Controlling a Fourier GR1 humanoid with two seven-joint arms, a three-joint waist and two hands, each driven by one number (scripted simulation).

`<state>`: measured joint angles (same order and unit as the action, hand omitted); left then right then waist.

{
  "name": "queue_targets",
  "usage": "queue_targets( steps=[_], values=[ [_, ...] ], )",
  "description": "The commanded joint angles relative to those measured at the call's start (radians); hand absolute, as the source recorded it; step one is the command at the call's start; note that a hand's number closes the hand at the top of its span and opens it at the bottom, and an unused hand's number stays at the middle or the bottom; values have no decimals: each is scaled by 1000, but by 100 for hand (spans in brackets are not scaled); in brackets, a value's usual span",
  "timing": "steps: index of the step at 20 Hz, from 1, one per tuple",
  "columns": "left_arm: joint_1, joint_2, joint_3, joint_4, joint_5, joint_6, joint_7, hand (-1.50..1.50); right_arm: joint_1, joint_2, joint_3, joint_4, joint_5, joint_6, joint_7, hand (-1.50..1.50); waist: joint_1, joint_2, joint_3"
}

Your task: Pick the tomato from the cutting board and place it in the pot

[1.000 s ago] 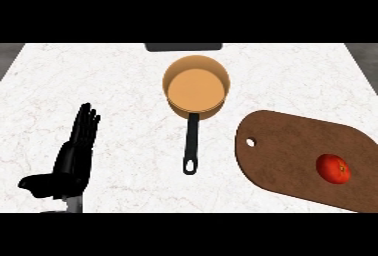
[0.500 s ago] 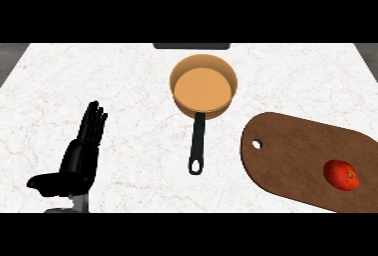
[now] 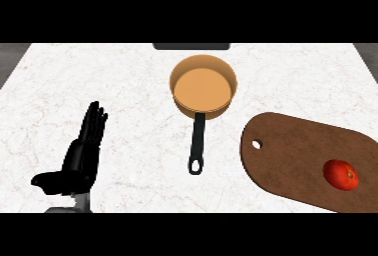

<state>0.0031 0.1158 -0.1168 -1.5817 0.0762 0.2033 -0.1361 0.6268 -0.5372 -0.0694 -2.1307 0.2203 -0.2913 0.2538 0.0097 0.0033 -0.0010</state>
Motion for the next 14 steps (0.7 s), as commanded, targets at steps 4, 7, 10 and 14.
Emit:
queue_targets(
  steps=[4, 7, 10, 14],
  values=[
    [-25, -51, -19, 11, -48, 48, 19, 0, -167, 36, 65, 124, 89, 91, 150, -150, -8, -2, 1],
    [49, -8, 7, -45, -21, -17, -12, 0, -198, 95, 87, 147, 137, 111, 154, -150, -9, -4, 1],
    [-24, -40, 9, -8, -40, 11, 53, 0, -263, 120, 41, 230, 136, 138, 81, -150, -11, -4, 1],
    [-22, -29, 46, 7, -38, -15, 10, 0, -242, 160, 4, 261, 167, 167, 36, -150, -13, -4, 1]
  ],
)
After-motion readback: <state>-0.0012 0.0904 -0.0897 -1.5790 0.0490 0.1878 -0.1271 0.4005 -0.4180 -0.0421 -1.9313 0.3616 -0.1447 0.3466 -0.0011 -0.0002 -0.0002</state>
